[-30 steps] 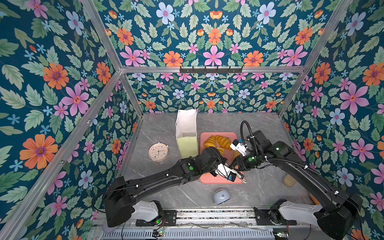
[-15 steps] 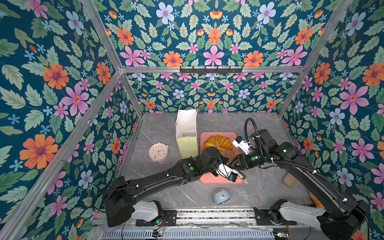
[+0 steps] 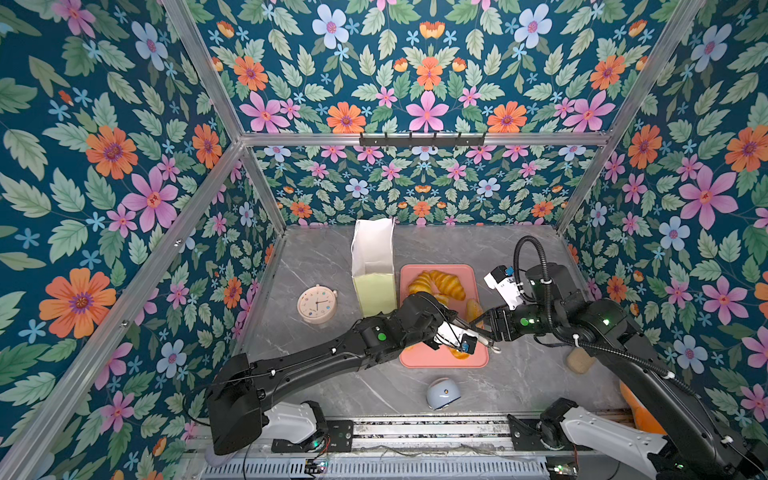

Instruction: Place the fake bread into the paper bag

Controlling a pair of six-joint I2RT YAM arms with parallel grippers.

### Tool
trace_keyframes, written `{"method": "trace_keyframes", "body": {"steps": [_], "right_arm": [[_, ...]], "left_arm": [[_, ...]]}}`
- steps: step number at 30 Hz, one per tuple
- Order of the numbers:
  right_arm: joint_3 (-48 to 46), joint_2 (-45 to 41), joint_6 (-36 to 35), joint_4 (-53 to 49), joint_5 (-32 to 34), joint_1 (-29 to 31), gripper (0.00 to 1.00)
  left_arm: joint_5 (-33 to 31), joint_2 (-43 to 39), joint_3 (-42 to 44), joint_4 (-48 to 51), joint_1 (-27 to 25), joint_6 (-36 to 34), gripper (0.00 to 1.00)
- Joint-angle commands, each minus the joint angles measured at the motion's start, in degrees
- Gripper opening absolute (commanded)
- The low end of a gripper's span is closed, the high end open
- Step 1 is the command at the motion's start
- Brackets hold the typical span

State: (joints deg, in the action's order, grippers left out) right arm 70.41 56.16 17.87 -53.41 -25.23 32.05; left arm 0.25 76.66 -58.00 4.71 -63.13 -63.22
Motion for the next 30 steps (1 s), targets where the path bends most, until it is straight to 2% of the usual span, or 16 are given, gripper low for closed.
{"method": "trace_keyframes", "body": {"steps": [1,5,10,22,30], "right_arm": [[-0.4,-2.5,1.1,3.4,3.5,-0.5,0.60],[-1.5,-4.6,1.6,5.1,4.3,-0.8,0.62],[-1.6,-2.8,1.3,3.4,3.4,-0.8,0.62],[-1.1,2.6,-0.4,-1.5,-3.9,-0.9,0.57],[-1.1,5.3,-1.9,-2.9,-4.6,-1.0,0.54]], "left_arm": [[-0.7,-0.1,-0.1,-2.9,0.0,4.5,0.12],[-1.7,-0.1,0.4,-3.6,0.0,6.8,0.12],[-2.6,-0.1,0.4,-3.1,0.0,7.0,0.11],[-3.7,0.4,-1.3,-0.8,0.0,1.9,0.11],[-1.7,1.1,-3.3,1.2,0.1,-2.0,0.11]]}}
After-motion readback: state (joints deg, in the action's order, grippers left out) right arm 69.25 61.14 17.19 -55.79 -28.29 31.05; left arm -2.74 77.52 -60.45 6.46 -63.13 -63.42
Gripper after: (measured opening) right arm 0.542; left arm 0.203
